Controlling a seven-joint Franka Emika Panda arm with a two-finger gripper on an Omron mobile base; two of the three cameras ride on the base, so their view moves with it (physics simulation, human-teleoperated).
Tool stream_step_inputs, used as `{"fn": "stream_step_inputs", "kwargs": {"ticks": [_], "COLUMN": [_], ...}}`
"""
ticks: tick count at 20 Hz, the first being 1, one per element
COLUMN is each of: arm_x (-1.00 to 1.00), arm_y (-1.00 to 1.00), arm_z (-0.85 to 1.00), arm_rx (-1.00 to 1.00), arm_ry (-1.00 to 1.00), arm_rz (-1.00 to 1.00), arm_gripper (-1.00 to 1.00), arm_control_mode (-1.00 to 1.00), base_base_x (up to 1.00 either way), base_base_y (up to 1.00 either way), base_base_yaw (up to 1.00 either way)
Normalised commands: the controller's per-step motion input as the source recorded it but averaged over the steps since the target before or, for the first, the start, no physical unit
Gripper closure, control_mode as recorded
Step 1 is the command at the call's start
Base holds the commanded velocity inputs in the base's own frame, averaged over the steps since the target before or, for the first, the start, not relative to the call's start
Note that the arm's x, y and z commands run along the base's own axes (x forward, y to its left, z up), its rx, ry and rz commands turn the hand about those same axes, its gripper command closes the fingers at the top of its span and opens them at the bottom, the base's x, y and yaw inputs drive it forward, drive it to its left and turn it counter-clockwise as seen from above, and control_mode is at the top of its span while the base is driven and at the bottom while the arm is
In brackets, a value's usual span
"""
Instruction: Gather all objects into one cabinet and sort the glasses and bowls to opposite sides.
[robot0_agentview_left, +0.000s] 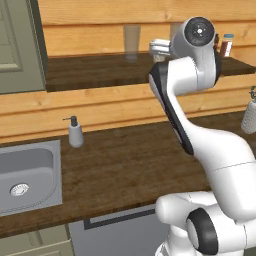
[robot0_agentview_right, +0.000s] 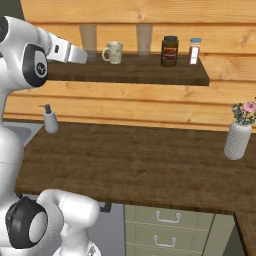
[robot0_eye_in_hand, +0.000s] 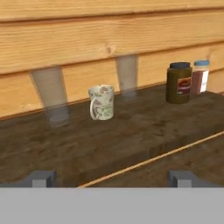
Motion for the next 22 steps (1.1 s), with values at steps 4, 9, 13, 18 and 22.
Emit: {"fn": "stream_step_inputs", "kwargs": {"ticks": [4,9,13,18,22], "arm_x": [0.15,0.62,0.54,0.46,0.14], "arm_y": [-0.15,-0.16,0.0,-0.04,-0.04], "arm_z": [-0.21,-0.23,0.0,0.0,-0.05], "arm_rx": [0.03,0.02,0.17,0.31,0.07], "arm_ry": [0.0,0.0,0.0,0.04,0.04], "arm_rz": [-0.02,-0.13,-0.04,-0.02,0.0], "arm_gripper": [-1.0,-1.0,-1.0,-1.0,-1.0], "arm_control_mode": [-1.0,-1.0,-1.0,-1.0,-1.0], "base_base_x": [0.0,0.0,0.0,0.0,0.0], "base_base_y": [0.0,0.0,0.0,0.0,0.0], "base_base_yaw": [0.0,0.0,0.0,0.0,0.0]}}
